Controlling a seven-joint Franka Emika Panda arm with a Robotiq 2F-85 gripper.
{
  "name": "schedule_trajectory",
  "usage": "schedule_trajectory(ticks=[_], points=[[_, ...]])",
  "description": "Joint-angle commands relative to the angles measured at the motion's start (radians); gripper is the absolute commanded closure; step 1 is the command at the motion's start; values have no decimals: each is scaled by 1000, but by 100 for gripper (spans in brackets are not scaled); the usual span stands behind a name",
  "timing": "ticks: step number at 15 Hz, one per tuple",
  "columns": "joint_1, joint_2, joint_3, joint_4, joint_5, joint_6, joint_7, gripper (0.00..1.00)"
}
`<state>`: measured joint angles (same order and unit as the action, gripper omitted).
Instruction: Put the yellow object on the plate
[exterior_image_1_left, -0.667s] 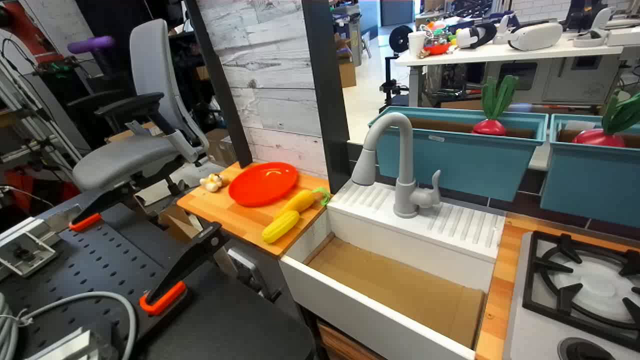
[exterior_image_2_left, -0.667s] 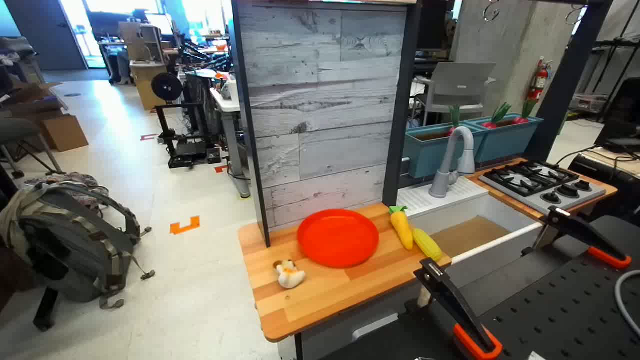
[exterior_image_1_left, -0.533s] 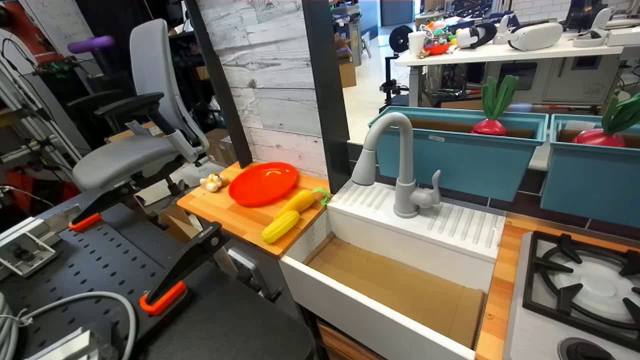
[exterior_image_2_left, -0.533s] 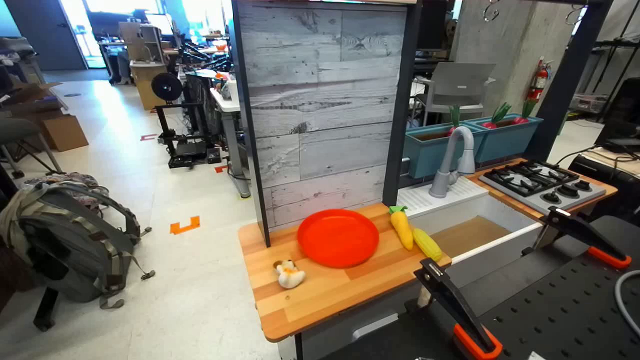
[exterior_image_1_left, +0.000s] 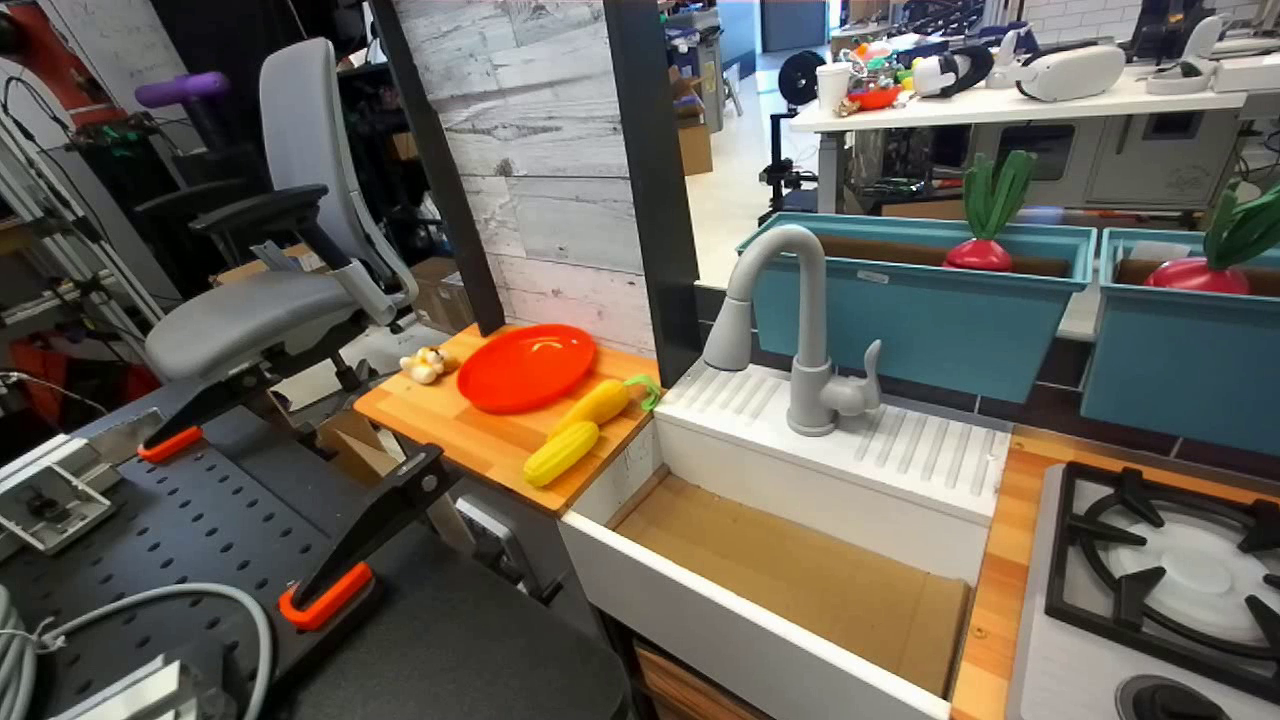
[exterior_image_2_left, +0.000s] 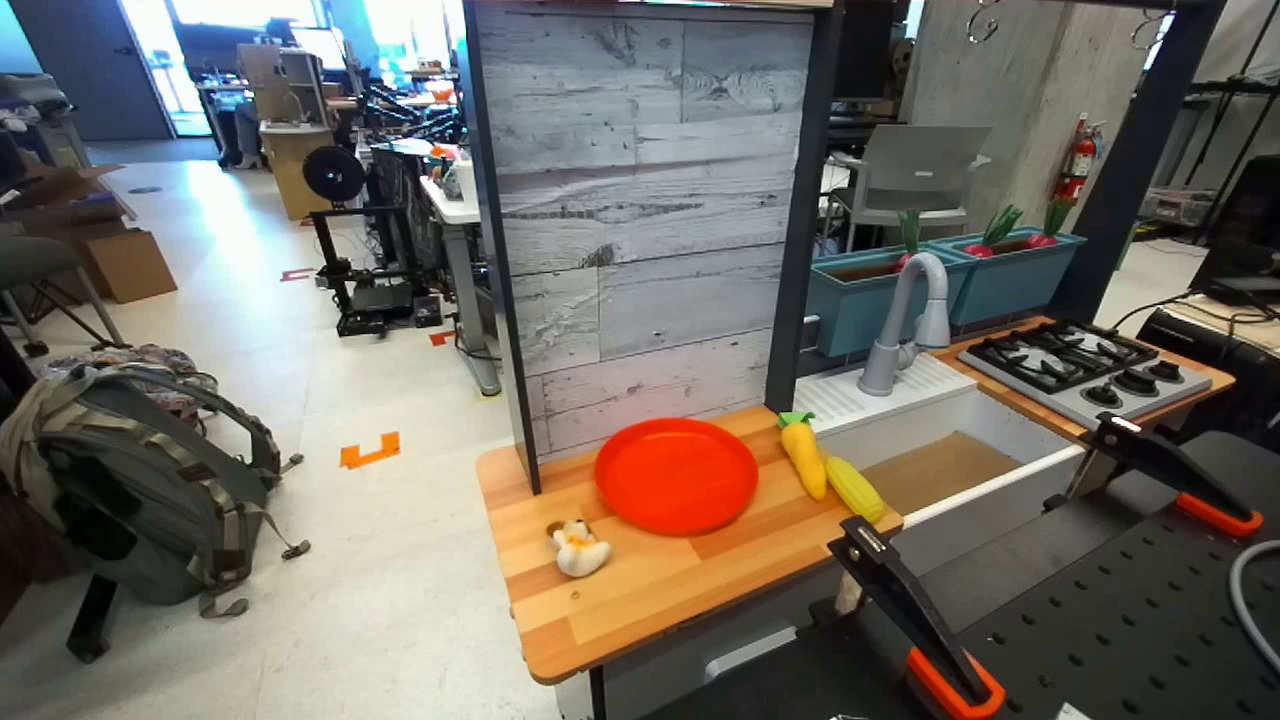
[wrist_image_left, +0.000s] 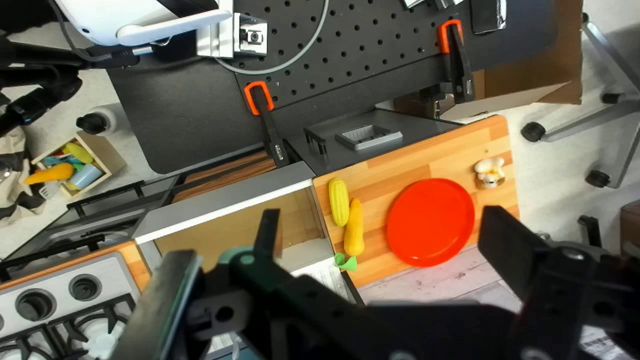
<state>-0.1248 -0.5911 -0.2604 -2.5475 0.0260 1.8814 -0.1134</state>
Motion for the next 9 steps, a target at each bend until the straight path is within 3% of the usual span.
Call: schedule_trajectory(ticks=[1,6,9], points=[[-18,29,19,-9,17,69,-2,0],[17,190,34,14,86,224,7,0],[43,333,60,21,138,376,6,0]])
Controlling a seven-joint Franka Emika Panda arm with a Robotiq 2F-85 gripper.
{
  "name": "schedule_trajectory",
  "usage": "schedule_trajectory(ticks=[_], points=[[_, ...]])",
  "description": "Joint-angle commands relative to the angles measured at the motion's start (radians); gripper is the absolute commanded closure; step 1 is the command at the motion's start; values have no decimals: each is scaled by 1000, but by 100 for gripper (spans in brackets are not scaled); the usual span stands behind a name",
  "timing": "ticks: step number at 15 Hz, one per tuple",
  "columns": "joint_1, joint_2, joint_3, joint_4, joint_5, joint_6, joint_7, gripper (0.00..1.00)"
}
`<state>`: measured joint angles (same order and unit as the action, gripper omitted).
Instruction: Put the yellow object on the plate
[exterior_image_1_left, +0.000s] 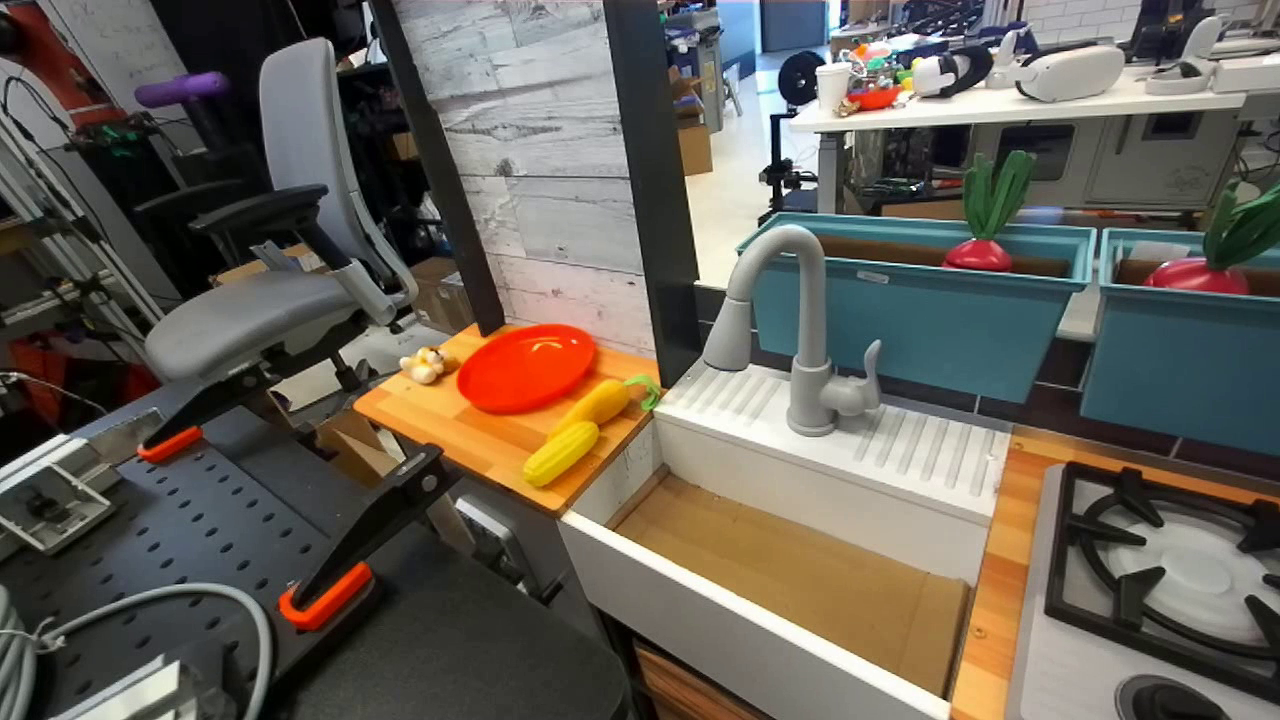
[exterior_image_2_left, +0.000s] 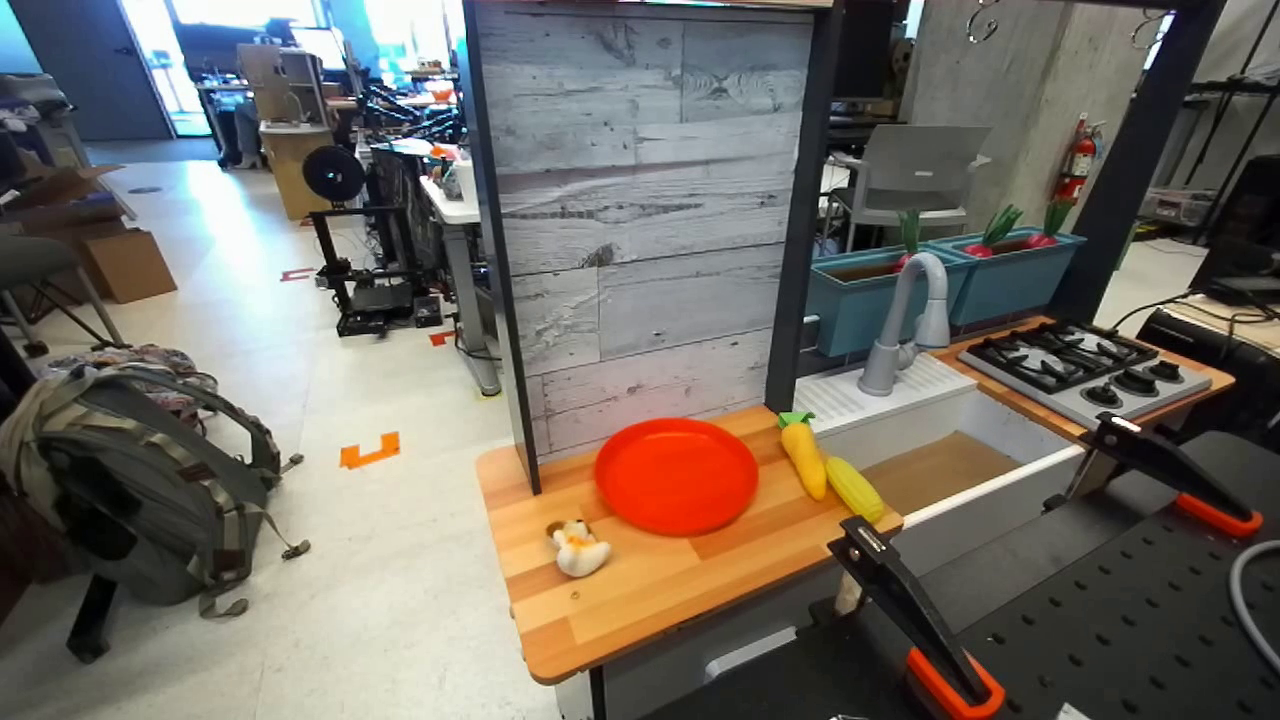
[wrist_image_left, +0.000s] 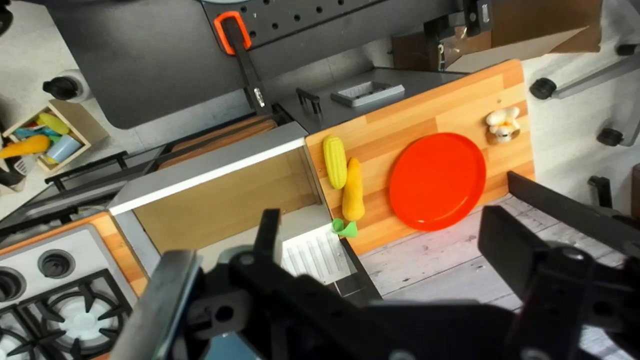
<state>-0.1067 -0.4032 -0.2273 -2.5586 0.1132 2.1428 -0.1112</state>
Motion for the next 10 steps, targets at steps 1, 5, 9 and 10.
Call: schedule_trajectory(ticks=[1,5,9,10], points=[[34,187,38,33,65,168,4,0],[65,392,84,54,117,353,-2,0],[64,596,141,75,111,534,4,0],[58,642,154,87,111,555,0,0]])
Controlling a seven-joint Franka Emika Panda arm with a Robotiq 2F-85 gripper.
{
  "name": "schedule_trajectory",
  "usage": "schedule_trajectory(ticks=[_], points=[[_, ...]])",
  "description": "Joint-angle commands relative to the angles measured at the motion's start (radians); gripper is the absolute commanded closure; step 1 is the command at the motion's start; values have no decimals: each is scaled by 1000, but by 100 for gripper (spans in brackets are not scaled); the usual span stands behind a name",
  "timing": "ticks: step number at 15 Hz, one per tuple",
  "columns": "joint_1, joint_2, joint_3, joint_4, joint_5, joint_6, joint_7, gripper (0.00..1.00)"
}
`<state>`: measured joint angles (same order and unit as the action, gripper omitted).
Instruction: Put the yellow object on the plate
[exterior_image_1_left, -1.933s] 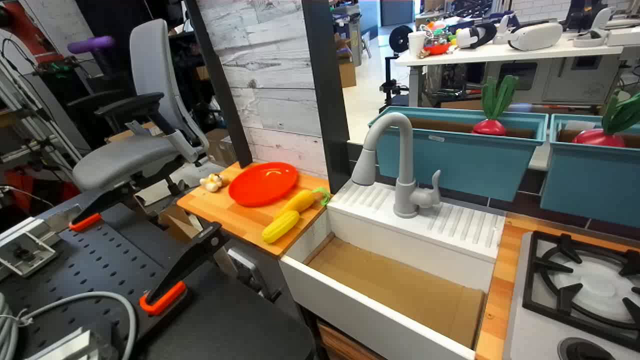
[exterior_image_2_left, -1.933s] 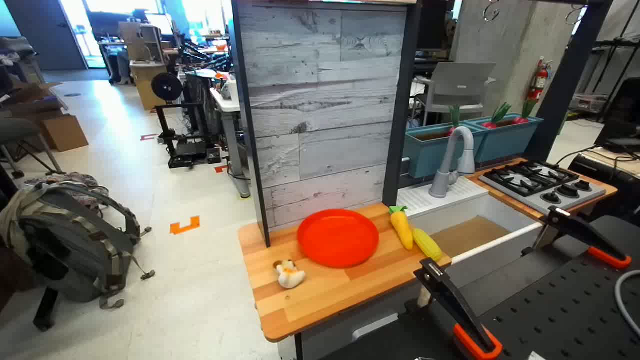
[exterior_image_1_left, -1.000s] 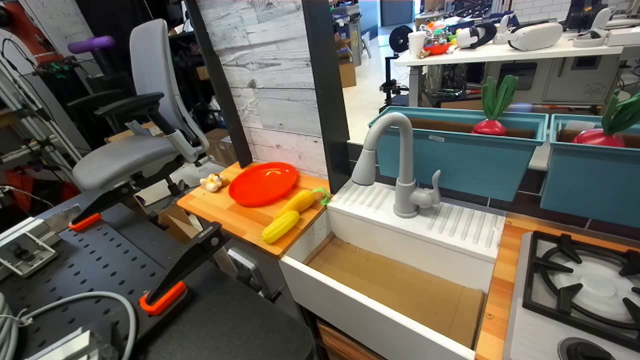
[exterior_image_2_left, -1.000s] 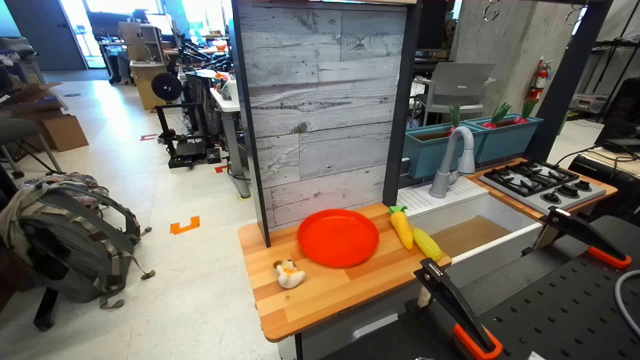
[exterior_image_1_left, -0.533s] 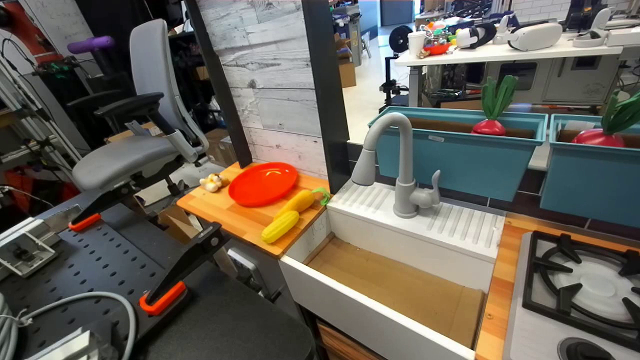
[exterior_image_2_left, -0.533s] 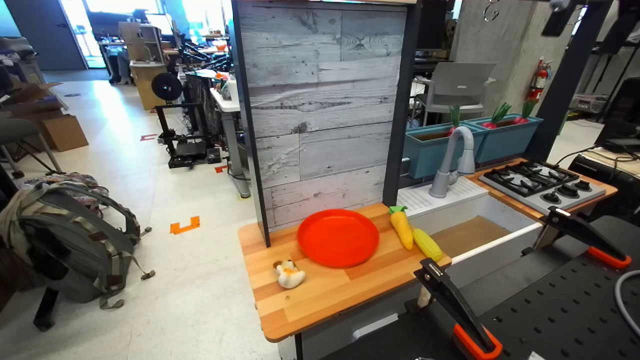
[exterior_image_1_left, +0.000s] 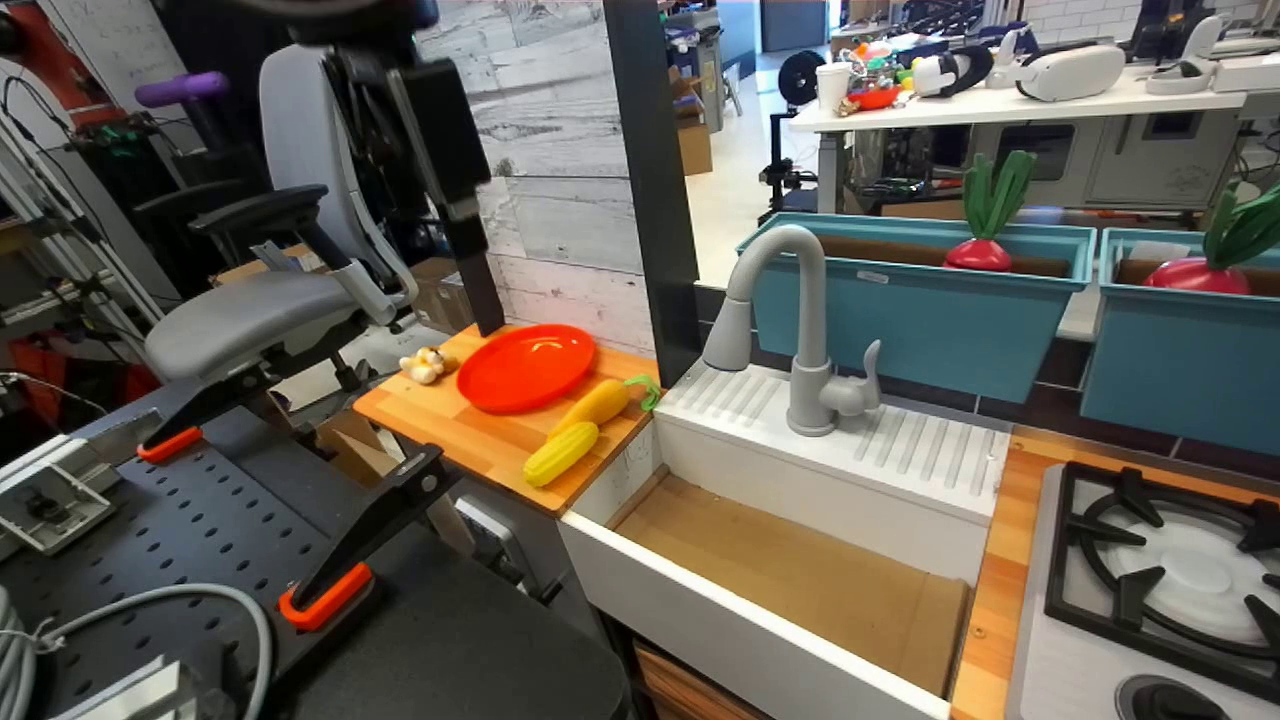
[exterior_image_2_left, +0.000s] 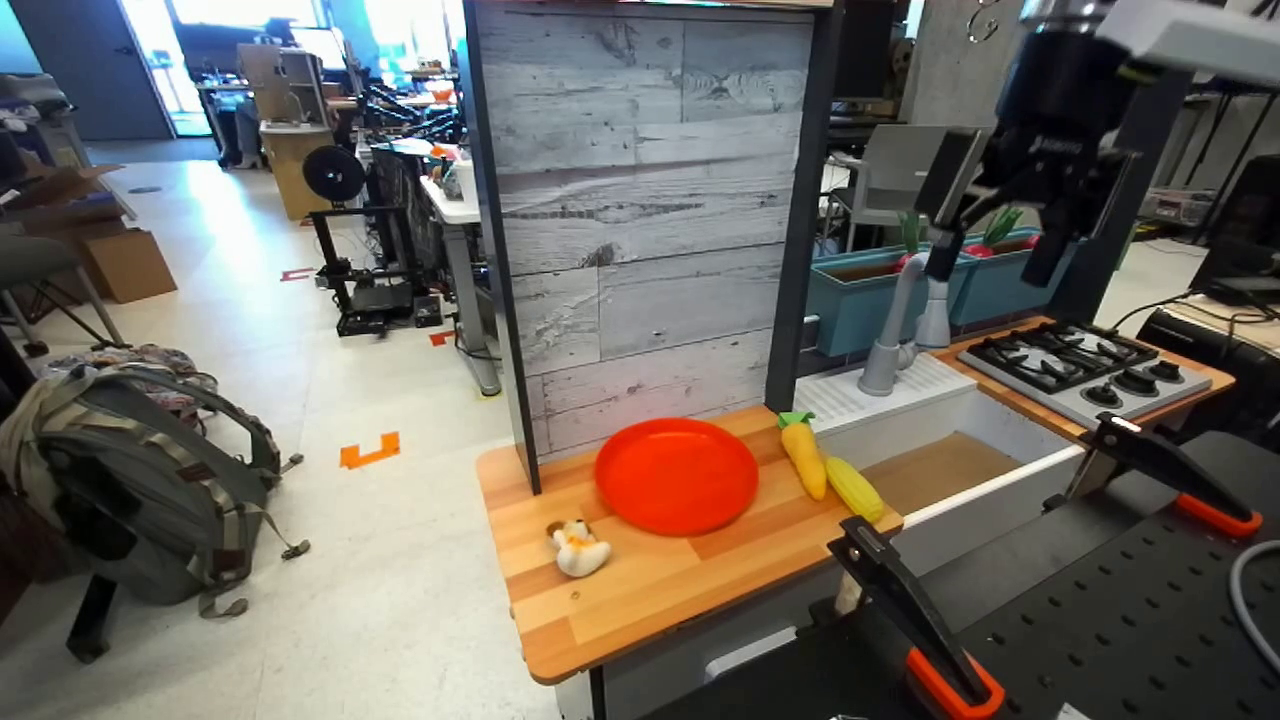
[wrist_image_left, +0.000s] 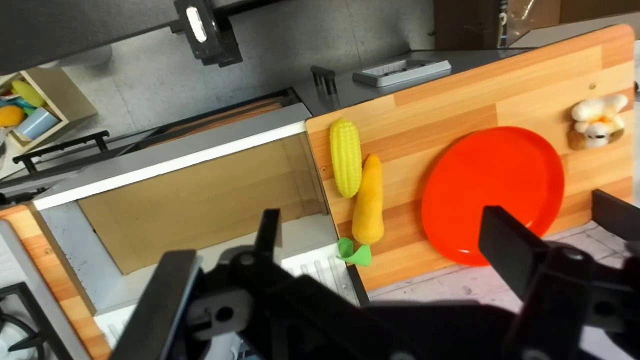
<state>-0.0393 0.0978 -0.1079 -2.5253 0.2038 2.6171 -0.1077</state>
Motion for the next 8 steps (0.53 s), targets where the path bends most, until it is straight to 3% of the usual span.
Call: schedule_trajectory(ticks=[1,8], points=[[-17,188,48,68,22,98,-7,0],[-81,471,121,224,13,127,-10,0]])
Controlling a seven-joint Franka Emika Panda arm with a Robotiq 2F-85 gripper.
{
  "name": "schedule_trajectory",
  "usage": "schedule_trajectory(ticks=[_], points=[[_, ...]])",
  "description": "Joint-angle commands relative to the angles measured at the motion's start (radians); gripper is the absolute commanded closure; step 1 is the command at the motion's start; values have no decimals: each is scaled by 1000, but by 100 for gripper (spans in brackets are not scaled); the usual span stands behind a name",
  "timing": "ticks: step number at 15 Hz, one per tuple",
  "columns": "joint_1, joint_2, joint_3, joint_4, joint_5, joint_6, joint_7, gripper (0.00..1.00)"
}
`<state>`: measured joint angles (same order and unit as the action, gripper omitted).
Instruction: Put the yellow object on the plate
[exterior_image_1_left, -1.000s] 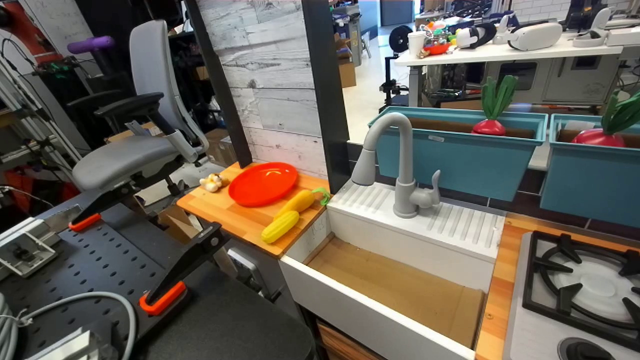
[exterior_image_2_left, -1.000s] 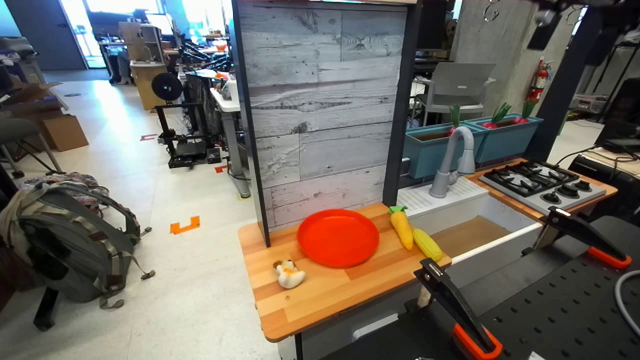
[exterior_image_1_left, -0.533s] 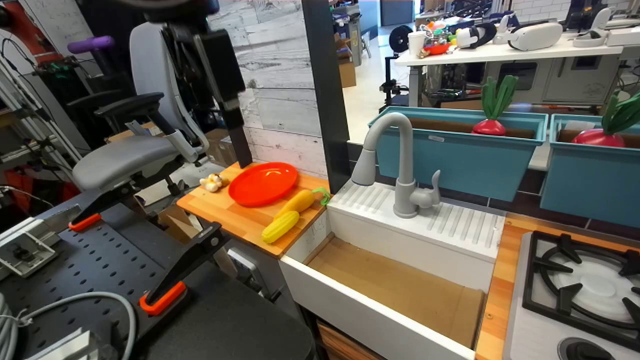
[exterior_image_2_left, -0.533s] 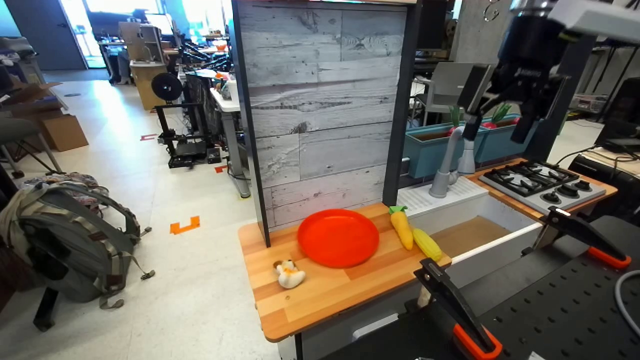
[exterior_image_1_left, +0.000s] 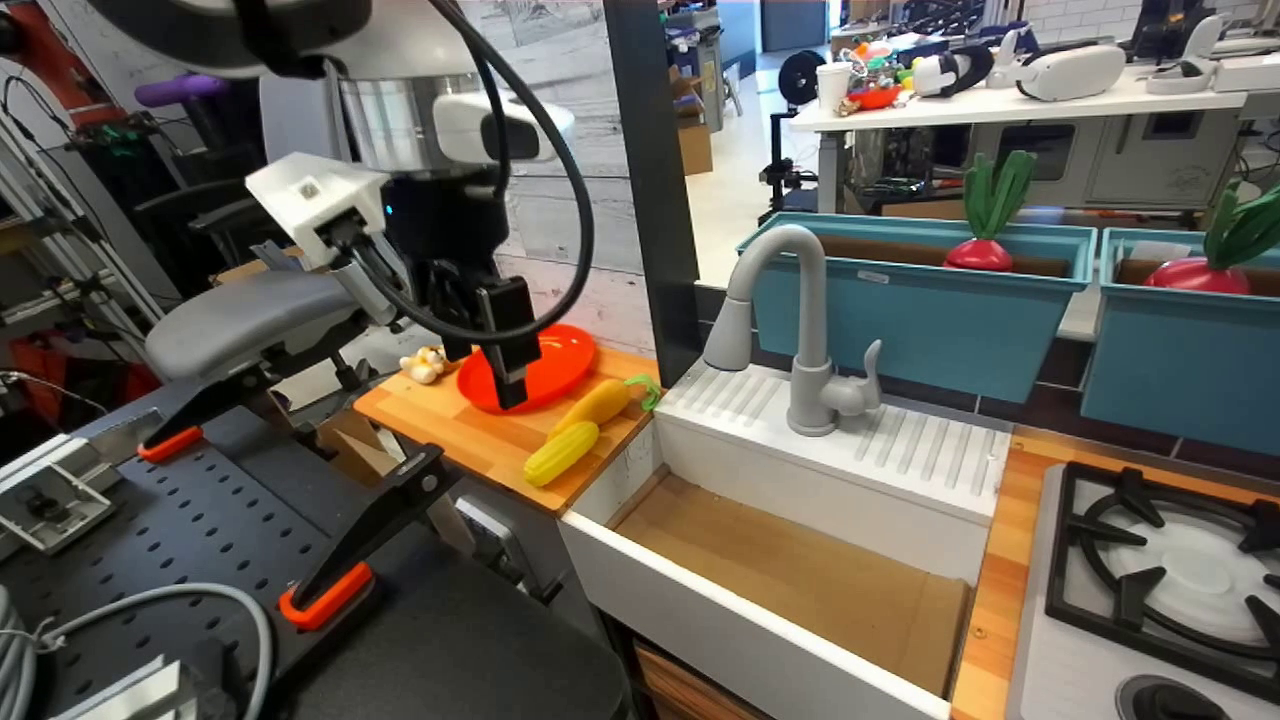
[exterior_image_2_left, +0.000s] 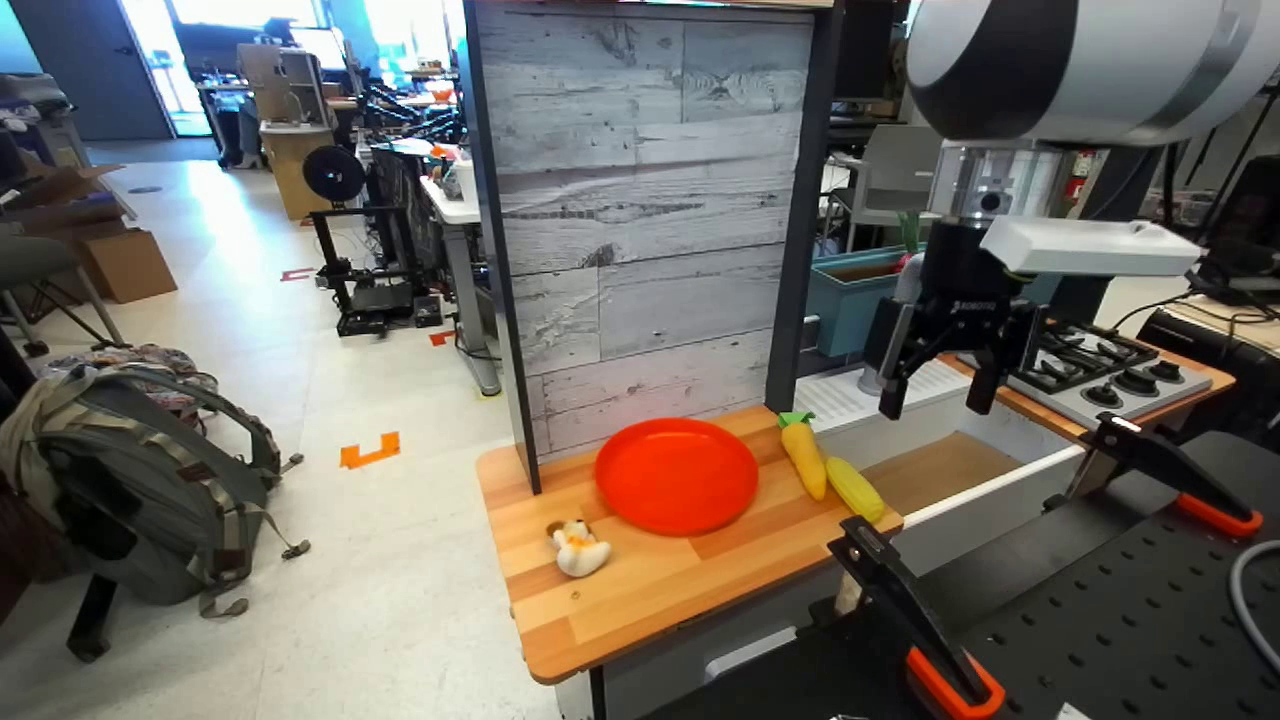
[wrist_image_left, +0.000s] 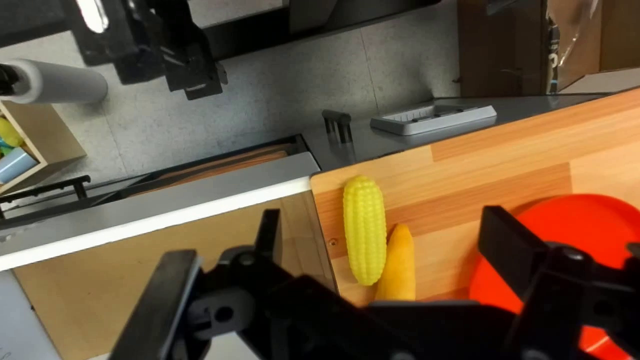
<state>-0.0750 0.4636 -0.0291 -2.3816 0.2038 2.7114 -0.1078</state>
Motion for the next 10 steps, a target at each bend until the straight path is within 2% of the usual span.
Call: schedule_trajectory(ticks=[1,6,10], points=[[-56,136,51,103,12,37,-15,0],[-79,269,73,187,-5,89,-1,0],[-69,348,64,242,-22,85,13,0]])
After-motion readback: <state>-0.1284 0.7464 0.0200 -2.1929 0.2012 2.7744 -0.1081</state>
